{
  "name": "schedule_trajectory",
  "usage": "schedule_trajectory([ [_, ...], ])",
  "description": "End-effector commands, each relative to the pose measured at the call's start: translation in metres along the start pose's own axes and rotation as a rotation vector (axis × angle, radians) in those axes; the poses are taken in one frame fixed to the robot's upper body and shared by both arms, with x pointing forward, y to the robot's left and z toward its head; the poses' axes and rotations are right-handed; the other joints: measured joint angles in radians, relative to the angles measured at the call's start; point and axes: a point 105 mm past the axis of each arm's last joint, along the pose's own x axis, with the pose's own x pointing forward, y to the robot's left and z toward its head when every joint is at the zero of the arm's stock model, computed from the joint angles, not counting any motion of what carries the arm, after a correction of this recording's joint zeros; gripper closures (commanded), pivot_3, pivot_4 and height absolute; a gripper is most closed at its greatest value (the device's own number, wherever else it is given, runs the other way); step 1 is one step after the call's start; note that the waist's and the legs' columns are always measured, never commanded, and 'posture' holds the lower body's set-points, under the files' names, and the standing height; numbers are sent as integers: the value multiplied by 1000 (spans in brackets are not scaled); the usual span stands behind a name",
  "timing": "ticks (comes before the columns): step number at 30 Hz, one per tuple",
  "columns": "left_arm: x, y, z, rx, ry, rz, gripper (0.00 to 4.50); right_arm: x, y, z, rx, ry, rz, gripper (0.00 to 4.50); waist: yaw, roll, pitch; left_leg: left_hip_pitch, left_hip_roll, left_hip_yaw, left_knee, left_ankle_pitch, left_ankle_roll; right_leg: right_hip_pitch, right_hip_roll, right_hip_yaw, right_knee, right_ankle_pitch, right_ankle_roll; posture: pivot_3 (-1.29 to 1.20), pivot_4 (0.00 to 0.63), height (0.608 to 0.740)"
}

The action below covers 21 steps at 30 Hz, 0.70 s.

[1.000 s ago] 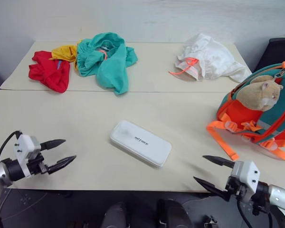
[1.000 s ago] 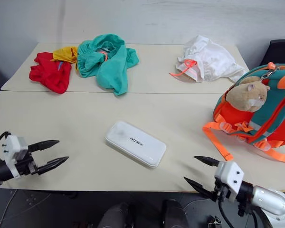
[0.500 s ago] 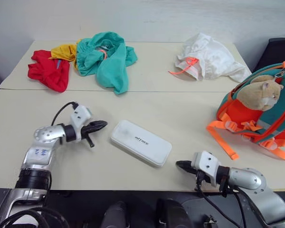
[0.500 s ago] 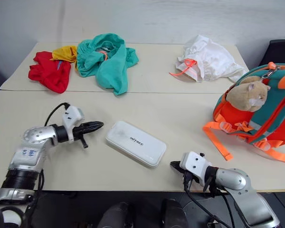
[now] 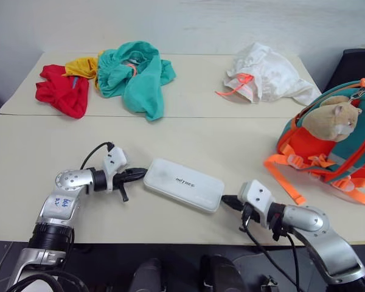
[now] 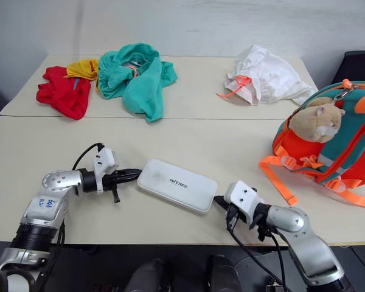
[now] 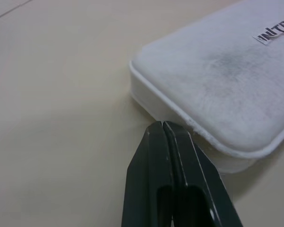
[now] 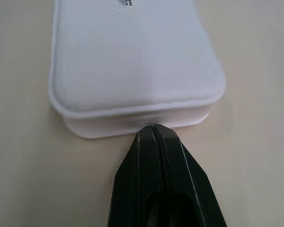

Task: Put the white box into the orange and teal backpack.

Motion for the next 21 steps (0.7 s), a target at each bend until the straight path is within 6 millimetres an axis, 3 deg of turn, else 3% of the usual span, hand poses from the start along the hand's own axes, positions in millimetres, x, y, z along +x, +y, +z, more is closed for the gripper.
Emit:
schedule_trajectory([
  [1, -2, -17, 4, 0, -21, -49, 4461, -8, -15, 4, -35, -3, -28, 4500, 2, 0, 0, 0, 0, 0, 0, 0, 0, 0, 0, 0, 0, 0, 0, 0, 150, 740],
  [11, -10, -36, 5, -62, -53, 31, 4461, -15, -46, -18, -66, 47, -87, 4500, 1, 0, 0, 0, -1, 0, 0, 0, 1, 0, -2, 0, -2, 0, 0, 0, 150, 740],
  [14, -23, -31, 1, -107, -64, 80, 4461, -20, -53, -26, -62, 65, -98, 4500, 1, 0, 0, 0, -1, 0, 0, 0, 1, 0, -2, 0, -2, 0, 0, 0, 150, 740],
  [17, -45, -5, -5, -97, -22, 179, 4461, -28, -53, -28, -63, 82, -67, 4500, 2, 0, 0, 0, -1, 0, 0, 0, 1, 0, -2, 0, -3, 0, 0, 0, 150, 740],
  [21, -30, 14, 7, -76, -62, 197, 4461, -30, -46, -25, -41, 82, -22, 4500, 12, 0, 0, 0, -1, -1, 0, -1, 1, 1, -3, -1, -3, 0, 0, 0, 150, 740],
])
